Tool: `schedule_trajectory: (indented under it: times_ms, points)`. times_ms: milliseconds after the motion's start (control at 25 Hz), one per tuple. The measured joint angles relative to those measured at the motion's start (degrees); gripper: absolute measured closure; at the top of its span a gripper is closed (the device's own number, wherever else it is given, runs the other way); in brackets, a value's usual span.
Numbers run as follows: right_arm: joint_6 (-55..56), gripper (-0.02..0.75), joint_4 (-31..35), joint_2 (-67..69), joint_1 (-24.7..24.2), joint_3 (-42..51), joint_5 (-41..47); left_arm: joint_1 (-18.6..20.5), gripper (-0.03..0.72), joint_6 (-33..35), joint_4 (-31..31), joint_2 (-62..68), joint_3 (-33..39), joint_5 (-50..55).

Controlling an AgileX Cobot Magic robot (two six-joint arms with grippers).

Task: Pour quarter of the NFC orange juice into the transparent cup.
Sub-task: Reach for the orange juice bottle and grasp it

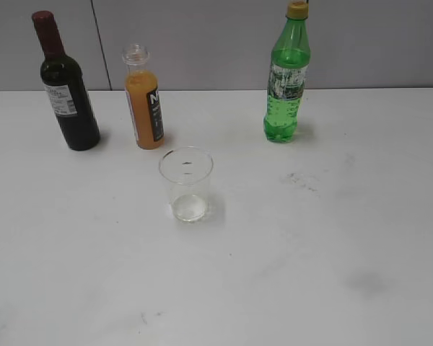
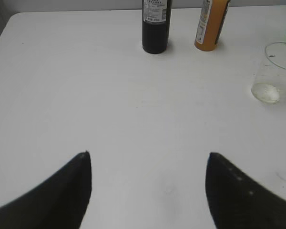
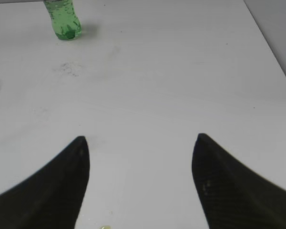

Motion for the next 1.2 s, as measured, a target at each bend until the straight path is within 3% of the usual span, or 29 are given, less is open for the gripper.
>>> schedule_trajectory:
  times_ms: [1200]
  points:
    - [0.0, 0.22, 0.1, 0.0, 0.0, 0.0, -0.2, 0.0, 0.121, 0.0, 0.0, 0.0, 0.0, 0.0]
